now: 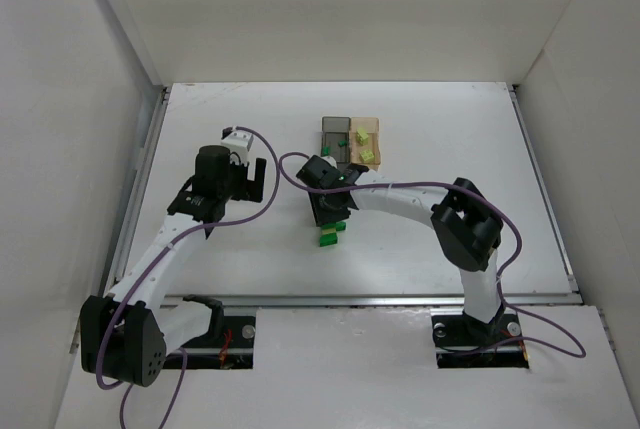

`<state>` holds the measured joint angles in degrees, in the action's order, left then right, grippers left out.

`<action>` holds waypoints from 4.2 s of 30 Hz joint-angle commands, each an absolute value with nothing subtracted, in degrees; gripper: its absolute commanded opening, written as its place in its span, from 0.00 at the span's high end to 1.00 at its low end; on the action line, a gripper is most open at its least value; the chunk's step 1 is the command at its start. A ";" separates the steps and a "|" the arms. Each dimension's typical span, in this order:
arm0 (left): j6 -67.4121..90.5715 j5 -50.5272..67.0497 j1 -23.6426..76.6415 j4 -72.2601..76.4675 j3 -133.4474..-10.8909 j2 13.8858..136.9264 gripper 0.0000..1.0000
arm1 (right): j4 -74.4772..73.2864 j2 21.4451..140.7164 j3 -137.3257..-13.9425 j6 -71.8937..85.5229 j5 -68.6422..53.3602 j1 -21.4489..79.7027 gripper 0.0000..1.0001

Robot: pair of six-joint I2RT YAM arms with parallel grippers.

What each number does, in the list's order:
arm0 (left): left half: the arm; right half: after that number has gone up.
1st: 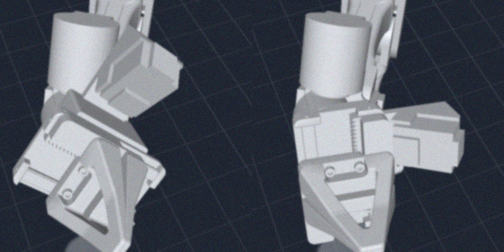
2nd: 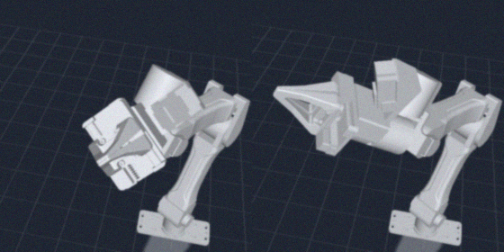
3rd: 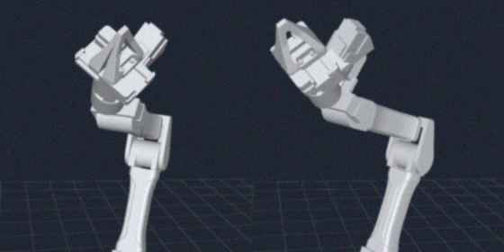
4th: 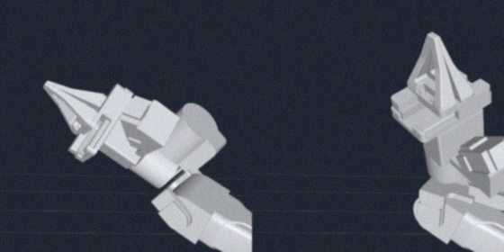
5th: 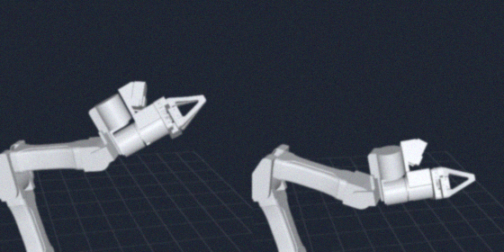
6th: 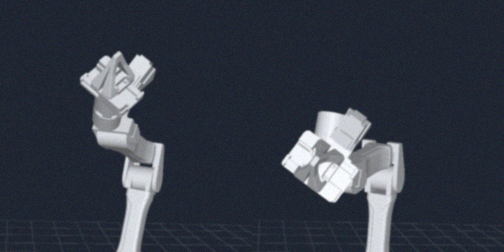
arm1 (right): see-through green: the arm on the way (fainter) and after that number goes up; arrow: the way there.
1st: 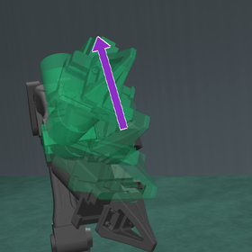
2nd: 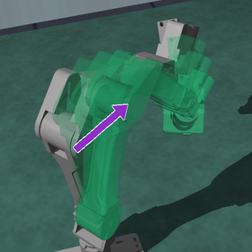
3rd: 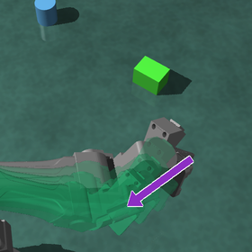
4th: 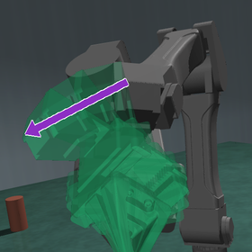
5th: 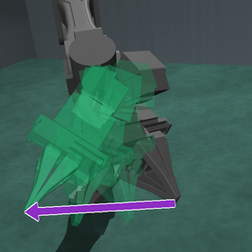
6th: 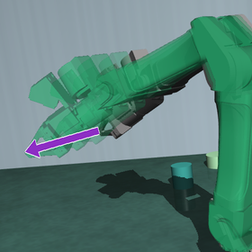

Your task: Sort the legos into containers by color

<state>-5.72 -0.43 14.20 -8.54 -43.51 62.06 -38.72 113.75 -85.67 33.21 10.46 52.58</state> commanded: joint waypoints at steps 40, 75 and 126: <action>9.49 45.71 21.26 -20.97 -91.75 85.42 0.02 | -9.40 80.07 -77.43 -4.31 23.99 53.09 1.00; 9.31 52.91 20.21 -21.71 -89.99 89.56 1.00 | -15.19 80.76 -69.61 3.77 23.82 53.09 1.00; -7.80 32.53 17.40 -24.52 -90.00 90.79 1.00 | -27.33 80.17 -76.37 26.95 4.50 32.53 0.05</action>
<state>-2.07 34.92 17.87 -24.82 -88.68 93.54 -28.03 85.36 -70.70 20.88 7.38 35.46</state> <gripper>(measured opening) 0.322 0.950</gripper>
